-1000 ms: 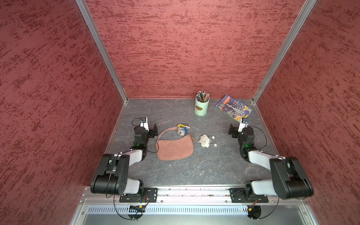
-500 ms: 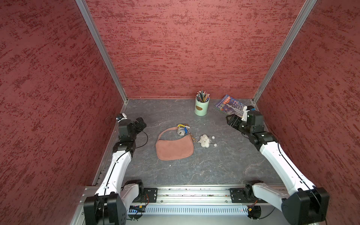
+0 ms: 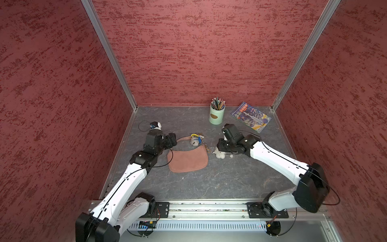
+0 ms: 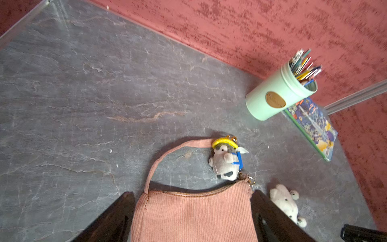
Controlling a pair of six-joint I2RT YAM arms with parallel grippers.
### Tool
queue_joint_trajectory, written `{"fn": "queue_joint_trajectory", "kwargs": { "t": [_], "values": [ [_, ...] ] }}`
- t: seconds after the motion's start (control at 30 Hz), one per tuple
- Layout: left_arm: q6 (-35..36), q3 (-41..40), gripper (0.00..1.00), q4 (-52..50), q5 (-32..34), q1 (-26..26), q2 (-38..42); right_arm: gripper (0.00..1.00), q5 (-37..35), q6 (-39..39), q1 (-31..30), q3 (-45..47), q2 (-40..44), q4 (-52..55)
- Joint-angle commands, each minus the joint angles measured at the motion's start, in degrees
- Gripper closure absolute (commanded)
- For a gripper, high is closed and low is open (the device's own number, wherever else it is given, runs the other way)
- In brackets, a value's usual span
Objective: Remove the decoration from the bag
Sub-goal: Adjust the bag at the center of the board, then pick up the bag from the center of the board.
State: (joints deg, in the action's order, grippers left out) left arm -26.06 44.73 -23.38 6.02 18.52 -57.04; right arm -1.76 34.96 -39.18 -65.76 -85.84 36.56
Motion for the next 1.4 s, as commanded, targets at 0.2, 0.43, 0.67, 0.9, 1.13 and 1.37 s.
{"fn": "queue_joint_trajectory", "kwargs": {
  "t": [0.2, 0.43, 0.67, 0.9, 1.13, 1.37],
  "values": [
    [-3.27, -0.74, 0.17, 1.24, -6.59, 1.78, -10.0, 0.66, -2.39, -1.31, -6.22, -7.07, -13.77, -1.62],
    [-7.67, -1.41, 0.24, 7.85, -13.34, 1.71, -17.73, 0.76, -0.57, 0.86, -7.76, -8.49, -20.91, -2.14],
    [-7.77, -0.56, 0.26, 9.03, -16.24, 1.58, -19.8, 0.85, 6.22, -0.47, -10.57, -2.93, -13.49, -0.97],
    [-5.28, 0.99, 0.28, 12.99, -18.17, 6.42, -22.42, 0.69, 4.22, -2.94, -2.04, -8.64, -11.74, 3.31],
    [-8.45, 1.9, 0.28, 19.62, -23.01, 10.42, -31.29, 0.66, 0.56, -8.21, 1.03, -22.79, -25.85, 4.25],
    [-11.16, -0.88, 0.29, 20.18, -22.29, 8.26, -33.73, 0.64, 1.92, -12.95, 1.03, -34.35, -37.2, 6.2]
  ]
}}
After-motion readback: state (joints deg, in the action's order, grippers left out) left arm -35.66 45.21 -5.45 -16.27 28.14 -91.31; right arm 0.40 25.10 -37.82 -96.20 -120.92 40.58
